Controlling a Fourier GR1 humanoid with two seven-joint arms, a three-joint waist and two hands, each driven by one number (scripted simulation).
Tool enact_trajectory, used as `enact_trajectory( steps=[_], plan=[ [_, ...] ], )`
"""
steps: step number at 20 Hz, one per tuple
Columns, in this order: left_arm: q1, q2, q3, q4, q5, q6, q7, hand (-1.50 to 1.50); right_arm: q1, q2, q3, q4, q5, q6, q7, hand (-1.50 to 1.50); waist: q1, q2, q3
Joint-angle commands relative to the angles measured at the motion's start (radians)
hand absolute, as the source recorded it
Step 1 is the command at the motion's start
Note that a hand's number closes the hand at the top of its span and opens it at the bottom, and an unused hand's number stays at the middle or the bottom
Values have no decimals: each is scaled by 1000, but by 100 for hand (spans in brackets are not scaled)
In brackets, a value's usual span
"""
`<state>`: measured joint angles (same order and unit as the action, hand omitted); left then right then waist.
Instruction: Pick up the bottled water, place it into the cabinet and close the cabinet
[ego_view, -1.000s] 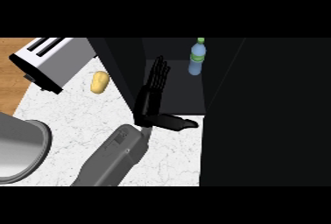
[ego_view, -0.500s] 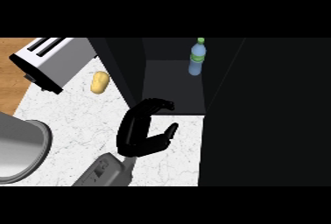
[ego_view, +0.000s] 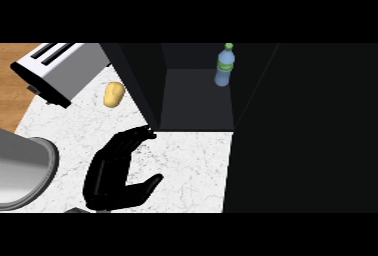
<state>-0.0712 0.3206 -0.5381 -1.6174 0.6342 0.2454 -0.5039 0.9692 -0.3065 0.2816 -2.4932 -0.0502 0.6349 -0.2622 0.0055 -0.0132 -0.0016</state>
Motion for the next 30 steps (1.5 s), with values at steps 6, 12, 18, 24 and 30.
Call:
enact_trajectory(
  steps=[6,12,18,24,30],
  plan=[
    [181,95,100,-156,94,-47,-12,-150,33,-92,196,-209,182,72,76,150,-5,-3,-3],
    [296,172,163,-200,159,-147,-37,-150,-76,-113,318,-218,215,69,164,150,27,-6,-8],
    [317,242,243,-227,215,-195,-14,-150,-161,-110,416,-172,199,41,214,150,52,0,-14],
    [379,300,295,-258,262,-271,-16,-150,-136,-28,526,-96,100,-63,198,150,84,8,-12],
    [413,337,294,-276,269,-339,-12,-150,-227,-28,547,-53,82,-90,253,150,136,21,-12]
  ],
)
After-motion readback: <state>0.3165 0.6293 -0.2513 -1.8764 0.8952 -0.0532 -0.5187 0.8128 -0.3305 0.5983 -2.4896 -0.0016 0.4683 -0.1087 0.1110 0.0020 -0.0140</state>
